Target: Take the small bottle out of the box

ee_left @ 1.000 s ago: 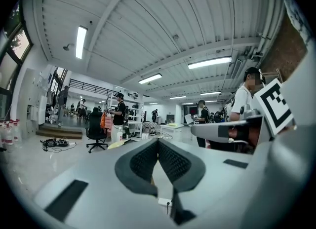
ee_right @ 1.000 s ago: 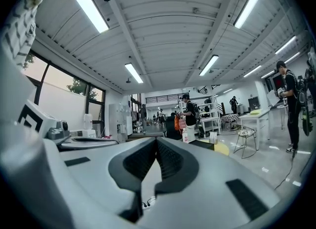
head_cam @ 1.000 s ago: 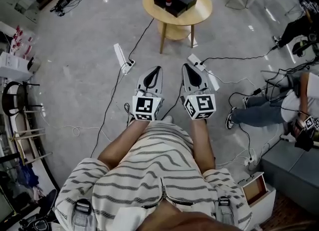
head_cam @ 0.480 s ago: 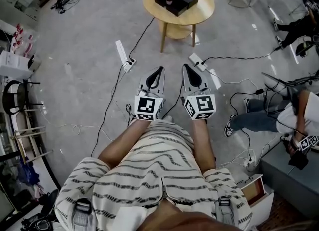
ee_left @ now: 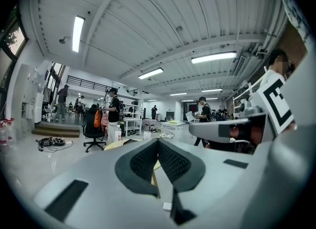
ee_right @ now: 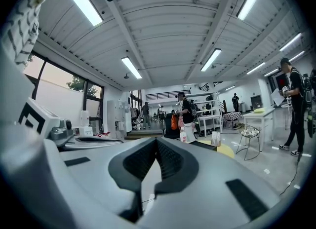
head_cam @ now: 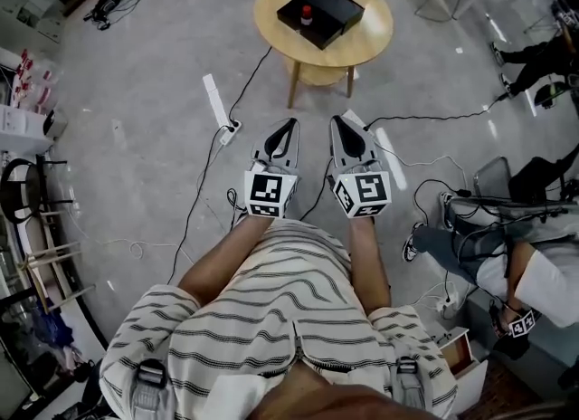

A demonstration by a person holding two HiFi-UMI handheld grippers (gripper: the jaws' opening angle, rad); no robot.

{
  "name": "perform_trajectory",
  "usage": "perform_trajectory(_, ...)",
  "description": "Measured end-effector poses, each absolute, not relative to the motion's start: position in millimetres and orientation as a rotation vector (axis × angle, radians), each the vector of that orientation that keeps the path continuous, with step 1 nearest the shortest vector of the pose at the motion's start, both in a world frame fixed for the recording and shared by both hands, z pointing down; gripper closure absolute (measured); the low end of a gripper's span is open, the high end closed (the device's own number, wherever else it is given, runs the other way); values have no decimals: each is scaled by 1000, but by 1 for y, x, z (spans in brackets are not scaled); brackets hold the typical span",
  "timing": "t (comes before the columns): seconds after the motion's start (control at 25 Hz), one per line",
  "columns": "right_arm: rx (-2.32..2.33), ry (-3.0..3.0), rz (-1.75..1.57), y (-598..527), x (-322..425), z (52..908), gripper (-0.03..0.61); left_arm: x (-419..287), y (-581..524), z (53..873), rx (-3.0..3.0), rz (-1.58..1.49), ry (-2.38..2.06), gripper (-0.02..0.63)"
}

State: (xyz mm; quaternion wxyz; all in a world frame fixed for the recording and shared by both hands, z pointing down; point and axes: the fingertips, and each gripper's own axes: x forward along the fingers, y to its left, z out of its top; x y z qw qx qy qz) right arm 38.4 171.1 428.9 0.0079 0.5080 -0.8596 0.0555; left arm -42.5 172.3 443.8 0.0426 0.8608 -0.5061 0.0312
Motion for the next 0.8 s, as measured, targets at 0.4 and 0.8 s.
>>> perform_trajectory(0.4,1655,-2635,182,35,23,410,569,-57,31,428,2687,113,-1450,592)
perform_trajectory(0.8,1742,-2556,208,-69,10,406,568,-69,-79,422,2743,122,-1337,592)
